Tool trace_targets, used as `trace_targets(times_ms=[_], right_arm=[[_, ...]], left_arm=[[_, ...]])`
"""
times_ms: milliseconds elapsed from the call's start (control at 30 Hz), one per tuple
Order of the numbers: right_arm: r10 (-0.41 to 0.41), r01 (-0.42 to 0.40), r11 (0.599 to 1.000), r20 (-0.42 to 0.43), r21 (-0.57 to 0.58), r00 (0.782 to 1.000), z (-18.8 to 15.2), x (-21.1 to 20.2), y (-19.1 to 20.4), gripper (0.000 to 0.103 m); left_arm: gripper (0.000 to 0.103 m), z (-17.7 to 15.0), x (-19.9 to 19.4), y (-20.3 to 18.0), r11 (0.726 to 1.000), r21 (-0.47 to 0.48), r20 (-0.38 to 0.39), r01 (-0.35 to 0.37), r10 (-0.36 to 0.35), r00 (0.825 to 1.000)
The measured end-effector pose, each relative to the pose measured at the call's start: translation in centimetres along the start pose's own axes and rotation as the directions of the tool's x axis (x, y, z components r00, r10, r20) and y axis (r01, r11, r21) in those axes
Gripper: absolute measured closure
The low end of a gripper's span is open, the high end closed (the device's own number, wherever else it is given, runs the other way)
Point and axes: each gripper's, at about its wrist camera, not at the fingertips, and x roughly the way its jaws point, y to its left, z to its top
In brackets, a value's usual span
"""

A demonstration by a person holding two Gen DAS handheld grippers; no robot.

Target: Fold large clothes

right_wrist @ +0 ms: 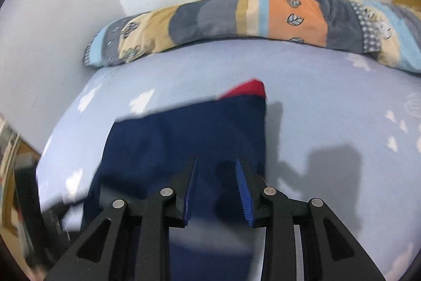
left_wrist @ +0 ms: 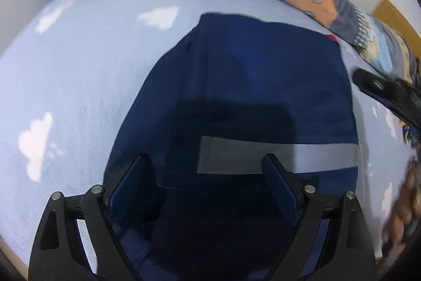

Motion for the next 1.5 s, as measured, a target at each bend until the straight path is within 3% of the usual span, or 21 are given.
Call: trace_targets(times_ms=[100,200,300,433,633,800,1067,1200,1333,1433,1500], right_arm=[[-0.042,0.044,0.999,-0.119,0.017,0.992,1.7,5.6,-0.2,0.069],[-0.089,0.089,0.996,-0.232,-0.013,0.969,0.8,9.7,-0.5,0.068],[-0.091,0.085,0.996,-0.201,-0.039,0.975,0.7,8.3,0.0,0.068],[-0.042,0.036,0.998,-0.105,-0.055,0.994,-0.5,2.8,0.7,0.068],[0.047,-0.047,0.999,-0.091,-0.001,0.995,-8.0,-3.6,1.2,0.065],[0.001,-0.009,0.998,-0.127,-0.062,0.992,-11.5,-2.6,1.7,0.065],[-0.033,0.012,0.994,-0.18,-0.112,0.983,-12.2,-0.2,1.1,0.064],[0.026,-0.04,0.996,-0.163,-0.082,0.986,-11.5,-2.3,0.7,0.063],[0.065,-0.082,0.989,-0.133,-0.127,0.989,-12.5,-6.0,0.8,0.062],[0.139,-0.155,0.983,-0.153,-0.098,0.978,-13.8,-7.3,0.2,0.063],[0.139,-0.162,0.98,-0.177,-0.119,0.974,-14.9,-7.6,0.3,0.063]], left_arm=[[0.011,0.2,0.2,-0.2,1.0,0.021,-0.012,-0.017,0.018,1.0],[0.011,0.0,0.1,-0.8,0.999,0.037,-0.016,-0.03,0.031,0.999],[0.011,0.1,-0.3,-0.8,1.0,0.025,-0.008,-0.001,0.001,1.0],[0.011,-0.3,-0.8,-0.4,1.0,0.018,0.008,0.005,-0.005,1.0],[0.011,-1.0,-0.6,-1.2,0.998,0.062,0.018,-0.014,0.013,1.0],[0.011,-1.8,-0.3,-1.8,0.991,0.123,0.016,-0.046,0.044,0.999],[0.011,-2.1,0.8,-2.2,0.979,0.182,-0.002,-0.094,0.096,0.995],[0.011,-2.1,0.2,-2.6,0.977,0.197,0.006,-0.081,0.082,0.997],[0.011,-2.9,-0.8,-2.7,0.967,0.237,0.028,-0.09,0.086,0.996],[0.011,-4.0,-0.9,-2.7,0.955,0.282,0.028,-0.088,0.083,0.996],[0.011,-4.7,-1.0,-2.7,0.945,0.312,0.032,-0.095,0.089,0.995]])
